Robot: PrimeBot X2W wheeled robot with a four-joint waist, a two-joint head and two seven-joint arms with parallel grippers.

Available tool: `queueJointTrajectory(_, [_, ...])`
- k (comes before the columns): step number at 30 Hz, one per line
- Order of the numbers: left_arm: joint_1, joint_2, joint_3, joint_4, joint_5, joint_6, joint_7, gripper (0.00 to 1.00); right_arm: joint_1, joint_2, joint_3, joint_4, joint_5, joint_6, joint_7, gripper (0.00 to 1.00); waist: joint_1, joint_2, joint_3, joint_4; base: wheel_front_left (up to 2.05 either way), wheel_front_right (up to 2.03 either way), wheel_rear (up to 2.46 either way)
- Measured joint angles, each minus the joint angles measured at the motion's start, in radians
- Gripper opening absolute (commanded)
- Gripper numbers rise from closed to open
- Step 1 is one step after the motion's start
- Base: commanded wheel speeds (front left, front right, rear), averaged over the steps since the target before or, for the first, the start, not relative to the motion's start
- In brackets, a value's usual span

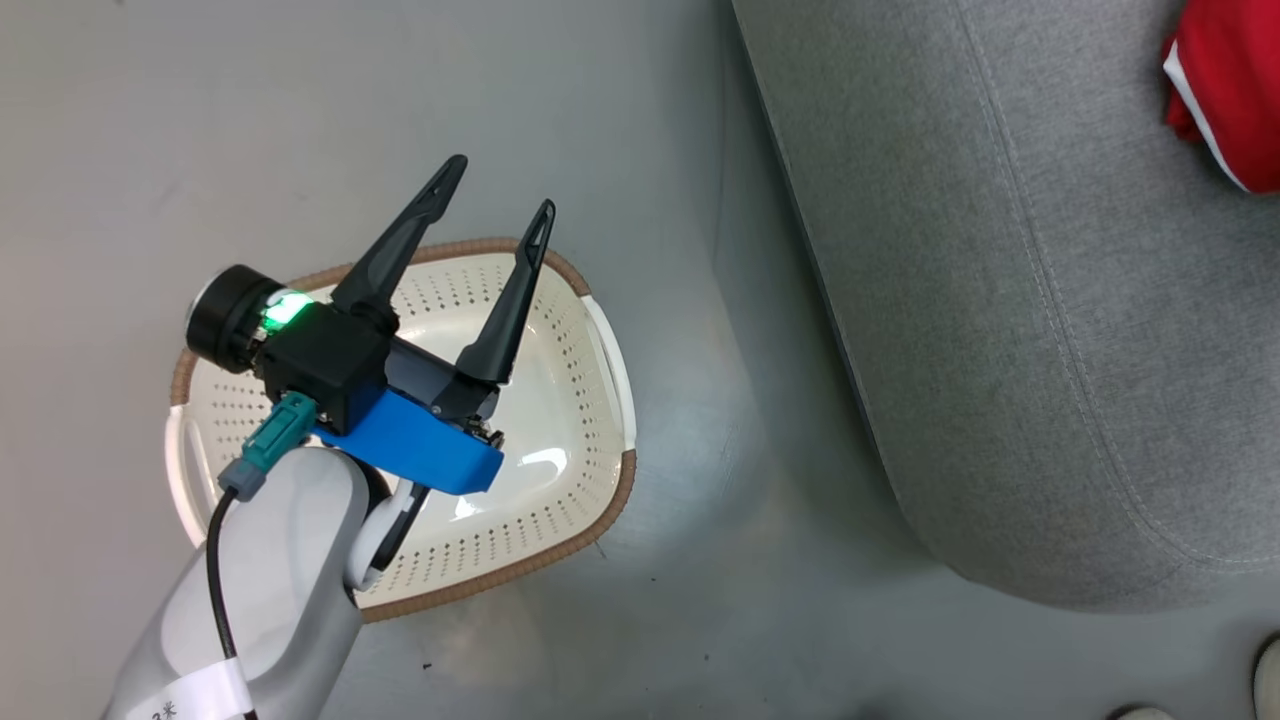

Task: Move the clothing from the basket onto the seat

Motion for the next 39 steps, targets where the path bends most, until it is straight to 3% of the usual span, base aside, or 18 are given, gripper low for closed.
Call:
queueJointTrajectory(9, [0.067, -0.076, 0.012, 0.056, -0.033, 0.000, 0.000, 1.00, 0.094, -0.047, 0.110, 0.062, 0.019, 0.000, -0.041, 1.00, -0.0001, 0.0000, -0.145, 0.031, 0.00, 0.00, 0.00])
queueJointTrajectory(16, [0.151, -0.122, 0.053, 0.103, -0.062, 0.000, 0.000, 1.00, 0.249, -0.035, 0.172, 0.005, 0.039, 0.000, -0.048, 1.00, -0.0001, 0.0001, -0.297, 0.073, 0.00, 0.00, 0.00])
queueJointTrajectory(21, [0.215, -0.144, 0.095, 0.128, -0.068, 0.000, 0.000, 1.00, 0.379, 0.036, 0.177, -0.116, 0.025, 0.000, -0.043, 1.00, -0.0003, 0.0001, -0.384, 0.101, 0.00, 0.00, 0.00])
queueJointTrajectory(29, [0.302, -0.167, 0.180, 0.161, -0.062, 0.000, 0.000, 1.00, 0.595, 0.156, 0.185, -0.415, -0.023, 0.000, 0.010, 1.00, -0.0003, 0.0001, -0.491, 0.152, 0.00, 0.00, 0.00])
queueJointTrajectory(39, [0.367, -0.174, 0.239, 0.182, -0.052, 0.000, 0.000, 1.00, 0.817, 0.240, 0.189, -0.690, -0.025, 0.000, 0.103, 1.00, -0.0004, 0.0000, -0.567, 0.232, 0.00, 0.00, 0.00])
